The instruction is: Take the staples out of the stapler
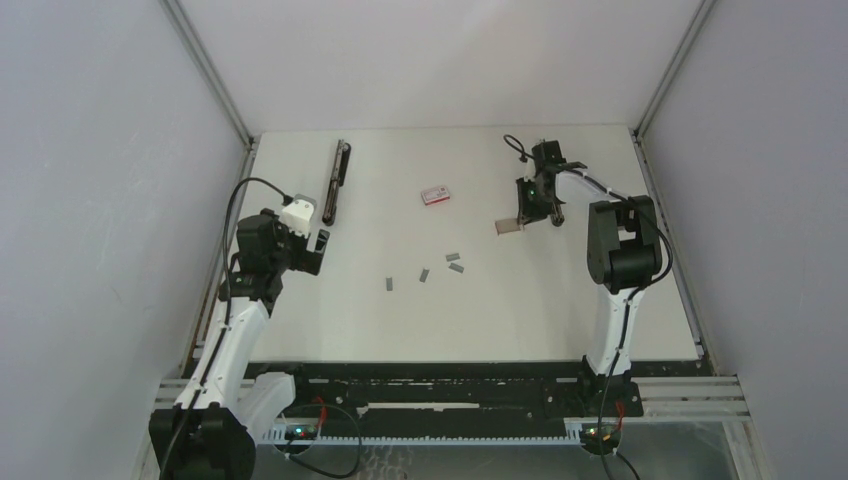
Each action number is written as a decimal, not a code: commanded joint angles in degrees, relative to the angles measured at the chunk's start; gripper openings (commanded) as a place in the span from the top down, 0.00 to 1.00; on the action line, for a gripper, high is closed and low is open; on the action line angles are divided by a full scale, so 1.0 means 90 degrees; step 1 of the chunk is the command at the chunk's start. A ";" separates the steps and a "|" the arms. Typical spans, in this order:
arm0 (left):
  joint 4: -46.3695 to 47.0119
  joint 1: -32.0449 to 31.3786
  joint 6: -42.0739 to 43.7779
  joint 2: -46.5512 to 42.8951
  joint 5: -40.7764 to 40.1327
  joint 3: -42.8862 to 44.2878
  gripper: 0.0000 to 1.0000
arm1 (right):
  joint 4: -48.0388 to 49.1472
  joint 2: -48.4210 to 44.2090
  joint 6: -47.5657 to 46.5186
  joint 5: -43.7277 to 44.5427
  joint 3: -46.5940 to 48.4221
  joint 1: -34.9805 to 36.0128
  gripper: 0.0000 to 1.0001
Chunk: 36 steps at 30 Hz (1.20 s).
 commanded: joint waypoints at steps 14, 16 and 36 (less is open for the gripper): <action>0.0228 0.0037 0.0071 0.0002 0.0002 -0.0040 0.00 | 0.0309 -0.1517 -0.1757 0.0429 0.0146 0.0538 0.05; 0.0237 0.0038 0.0080 0.0023 -0.0041 -0.0040 0.00 | 0.0394 -0.1547 -0.2041 0.0336 0.0215 0.0694 0.00; -0.0027 0.0788 0.0590 -0.0463 0.1617 -0.0444 0.00 | -0.1589 0.0328 -0.5140 -0.1498 0.2244 0.2091 0.15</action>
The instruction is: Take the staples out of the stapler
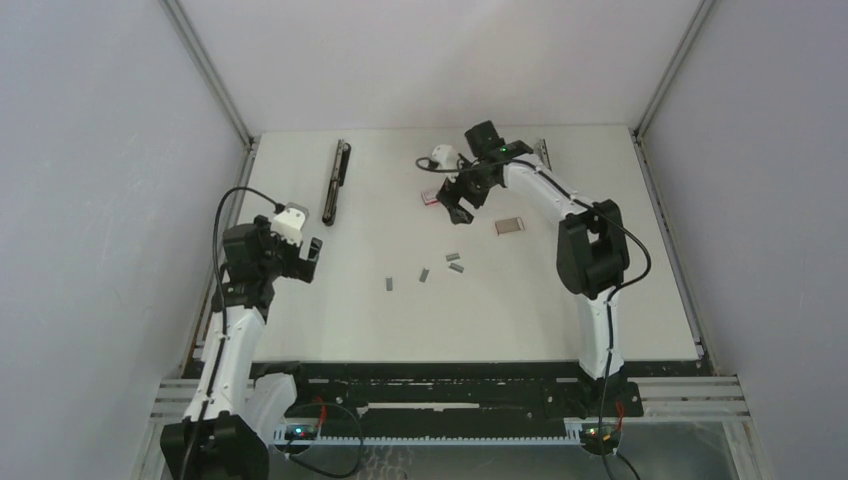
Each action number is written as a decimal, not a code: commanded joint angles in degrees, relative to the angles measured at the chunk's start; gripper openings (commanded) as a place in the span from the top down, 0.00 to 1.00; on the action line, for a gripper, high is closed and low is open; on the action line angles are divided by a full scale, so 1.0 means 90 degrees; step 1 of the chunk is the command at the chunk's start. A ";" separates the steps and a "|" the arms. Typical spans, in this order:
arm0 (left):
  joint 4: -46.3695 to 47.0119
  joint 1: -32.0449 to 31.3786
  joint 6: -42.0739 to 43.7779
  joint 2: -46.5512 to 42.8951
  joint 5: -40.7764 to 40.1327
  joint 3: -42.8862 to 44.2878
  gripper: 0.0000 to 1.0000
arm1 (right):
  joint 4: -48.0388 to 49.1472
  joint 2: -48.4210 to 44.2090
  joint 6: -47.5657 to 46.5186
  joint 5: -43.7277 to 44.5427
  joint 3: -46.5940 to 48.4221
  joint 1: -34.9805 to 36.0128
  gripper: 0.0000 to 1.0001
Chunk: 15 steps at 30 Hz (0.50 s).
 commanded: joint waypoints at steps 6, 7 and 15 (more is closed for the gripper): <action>0.0287 0.0085 0.0145 -0.0098 0.0718 -0.0406 0.00 | -0.0304 0.0366 -0.0667 0.0060 -0.0105 0.0555 0.24; 0.0279 0.0084 0.0141 -0.0065 0.0708 -0.0391 0.00 | -0.0352 0.0413 -0.0743 0.0081 -0.0130 0.0599 0.26; 0.0265 0.0084 0.0115 -0.0156 0.0503 -0.0371 0.00 | -0.0509 0.0585 -0.0959 0.0227 -0.0310 0.0741 0.31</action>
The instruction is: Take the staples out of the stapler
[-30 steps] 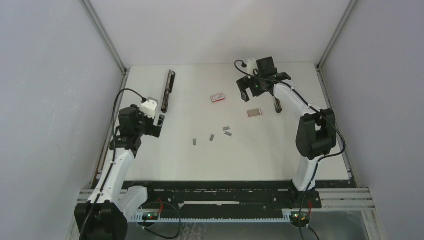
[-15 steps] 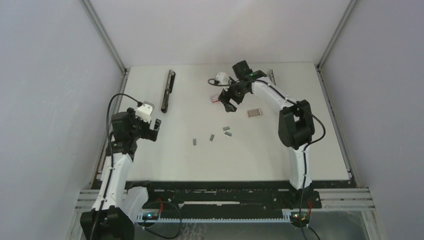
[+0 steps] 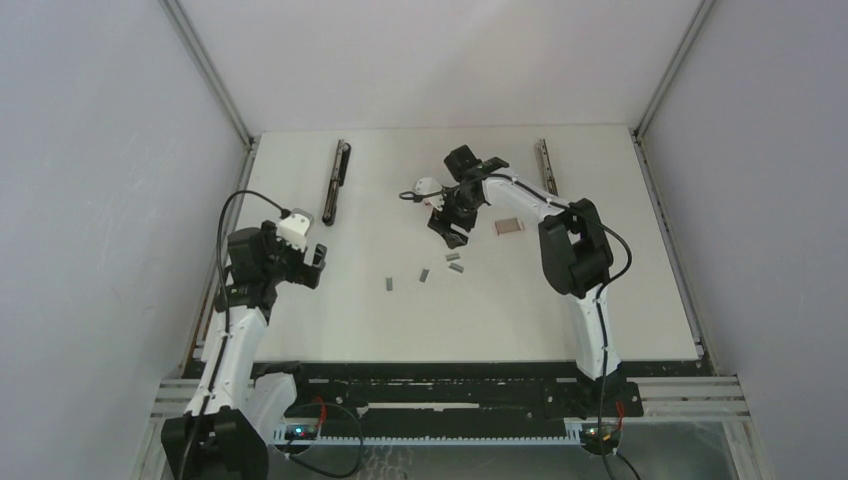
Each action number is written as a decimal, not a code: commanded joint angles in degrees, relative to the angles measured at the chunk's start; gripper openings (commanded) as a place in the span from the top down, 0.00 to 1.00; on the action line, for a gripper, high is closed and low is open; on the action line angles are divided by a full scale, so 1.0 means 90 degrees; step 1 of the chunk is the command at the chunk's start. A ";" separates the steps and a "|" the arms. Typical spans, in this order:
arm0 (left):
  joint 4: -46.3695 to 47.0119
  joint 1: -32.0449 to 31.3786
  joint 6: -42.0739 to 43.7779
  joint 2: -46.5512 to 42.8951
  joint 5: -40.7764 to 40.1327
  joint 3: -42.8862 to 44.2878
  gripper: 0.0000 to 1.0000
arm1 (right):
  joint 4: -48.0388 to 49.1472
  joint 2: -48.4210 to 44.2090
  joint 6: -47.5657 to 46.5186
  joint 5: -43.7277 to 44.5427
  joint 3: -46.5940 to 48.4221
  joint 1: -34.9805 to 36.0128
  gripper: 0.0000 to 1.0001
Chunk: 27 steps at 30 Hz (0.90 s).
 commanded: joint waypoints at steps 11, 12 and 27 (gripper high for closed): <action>0.0275 0.0033 0.0057 -0.0038 -0.0042 -0.0047 0.00 | -0.0010 0.0184 -0.0290 0.0156 -0.0133 0.0056 0.40; 0.0274 0.0031 0.0062 -0.0031 -0.0043 -0.0044 0.00 | -0.0002 0.0208 -0.0292 0.0173 -0.0131 0.0059 0.41; 0.0267 0.0031 0.0067 -0.0040 -0.0067 -0.0063 0.00 | -0.0046 0.0357 -0.0359 0.0101 -0.0126 0.0099 0.48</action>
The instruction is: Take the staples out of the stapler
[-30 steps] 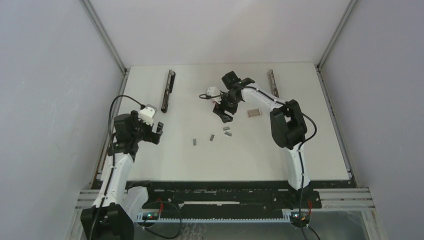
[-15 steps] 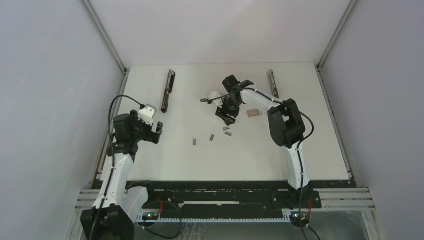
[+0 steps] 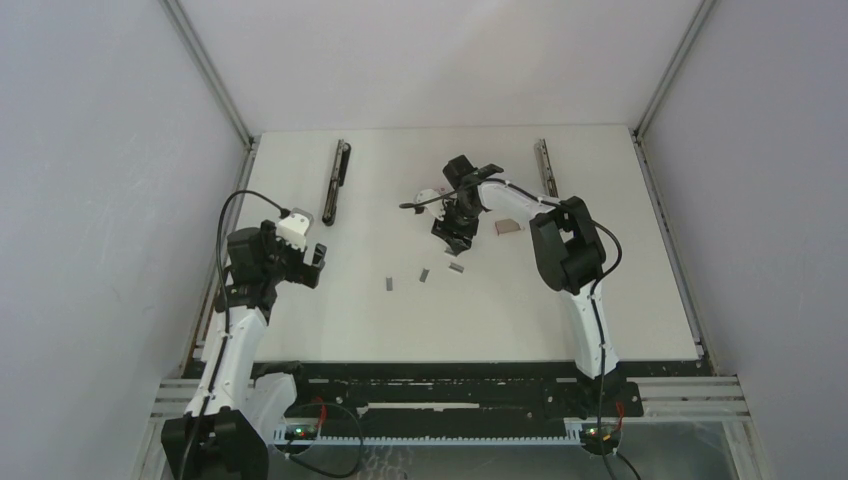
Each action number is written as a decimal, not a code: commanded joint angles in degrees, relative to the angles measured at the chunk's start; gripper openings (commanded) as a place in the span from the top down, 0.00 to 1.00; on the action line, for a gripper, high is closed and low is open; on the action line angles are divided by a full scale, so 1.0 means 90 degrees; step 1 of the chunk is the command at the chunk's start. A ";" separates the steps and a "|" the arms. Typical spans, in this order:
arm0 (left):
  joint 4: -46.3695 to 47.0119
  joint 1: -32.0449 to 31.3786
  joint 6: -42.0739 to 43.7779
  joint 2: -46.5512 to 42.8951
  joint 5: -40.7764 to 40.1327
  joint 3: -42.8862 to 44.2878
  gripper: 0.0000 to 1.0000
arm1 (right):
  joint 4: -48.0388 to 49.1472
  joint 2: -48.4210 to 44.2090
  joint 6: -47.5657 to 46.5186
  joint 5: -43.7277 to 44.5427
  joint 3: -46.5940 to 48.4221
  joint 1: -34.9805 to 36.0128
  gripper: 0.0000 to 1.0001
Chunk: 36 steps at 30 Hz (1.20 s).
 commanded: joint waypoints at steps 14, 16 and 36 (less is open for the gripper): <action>0.0262 0.0028 0.0071 -0.0005 -0.0062 -0.0072 0.00 | -0.0169 0.0146 0.0446 -0.0446 0.0452 0.0053 0.55; 0.0265 0.0033 0.0076 0.0005 -0.0072 -0.0070 0.00 | -0.0146 0.0198 0.0502 -0.0412 0.0462 0.0059 0.58; 0.0264 0.0032 0.0071 0.0009 -0.0061 -0.0072 0.00 | -0.0519 0.0485 0.0566 -0.0352 0.0757 0.0094 0.75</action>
